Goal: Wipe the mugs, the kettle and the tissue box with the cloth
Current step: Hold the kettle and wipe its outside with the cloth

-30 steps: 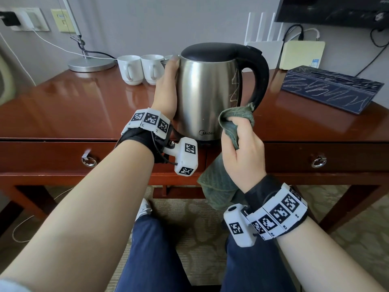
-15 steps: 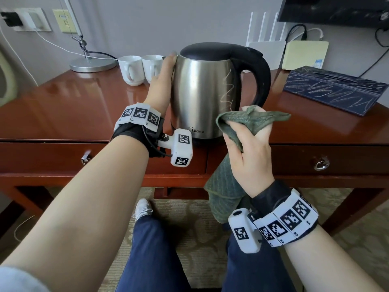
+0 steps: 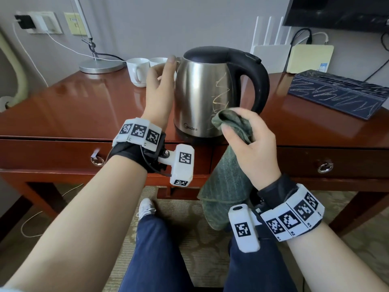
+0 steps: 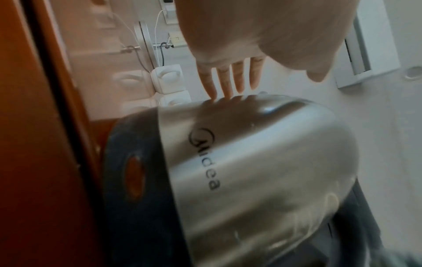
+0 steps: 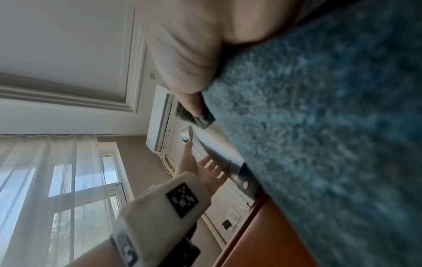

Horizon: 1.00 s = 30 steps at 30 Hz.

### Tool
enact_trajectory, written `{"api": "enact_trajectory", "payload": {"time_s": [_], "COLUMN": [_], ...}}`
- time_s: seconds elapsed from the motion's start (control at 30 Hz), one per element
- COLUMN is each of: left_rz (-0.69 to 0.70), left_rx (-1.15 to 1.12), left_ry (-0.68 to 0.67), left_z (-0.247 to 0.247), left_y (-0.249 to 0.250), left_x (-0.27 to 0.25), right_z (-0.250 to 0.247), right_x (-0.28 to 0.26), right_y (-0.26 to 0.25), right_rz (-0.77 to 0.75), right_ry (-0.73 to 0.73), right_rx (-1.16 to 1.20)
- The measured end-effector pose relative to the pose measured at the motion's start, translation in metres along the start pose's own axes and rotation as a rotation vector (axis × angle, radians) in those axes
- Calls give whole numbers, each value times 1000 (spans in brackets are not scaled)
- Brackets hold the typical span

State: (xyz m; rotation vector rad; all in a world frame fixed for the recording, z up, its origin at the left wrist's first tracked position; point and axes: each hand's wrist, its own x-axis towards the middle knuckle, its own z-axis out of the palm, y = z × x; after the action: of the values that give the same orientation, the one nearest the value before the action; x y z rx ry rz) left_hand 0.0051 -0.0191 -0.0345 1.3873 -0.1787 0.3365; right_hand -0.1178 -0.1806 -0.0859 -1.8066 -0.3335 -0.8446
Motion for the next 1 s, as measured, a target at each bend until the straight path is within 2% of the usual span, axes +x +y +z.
{"api": "enact_trajectory", "payload": {"time_s": [0.13,0.23,0.43,0.63,1.0], "left_rz": [70,73,44,68,67], "left_rx": [9,50,37,52,81], "left_ry": [-150,-248,-203,-178,-184], "left_z": [0,0,2,3,4], "left_y": [-8,-19,-37,-48,-50], "left_x": [-21,-28,-30,-26,-25], "right_z": [1,1,2,6,20], "right_x": [-4,-8,-8,-4,5], "right_y": [3,8,23,31,33], "right_rz": [41,62,102,116,21], "right_ry": [93,129,196,187,304], "right_rx": [-24,-49,-101,-95,-174]}}
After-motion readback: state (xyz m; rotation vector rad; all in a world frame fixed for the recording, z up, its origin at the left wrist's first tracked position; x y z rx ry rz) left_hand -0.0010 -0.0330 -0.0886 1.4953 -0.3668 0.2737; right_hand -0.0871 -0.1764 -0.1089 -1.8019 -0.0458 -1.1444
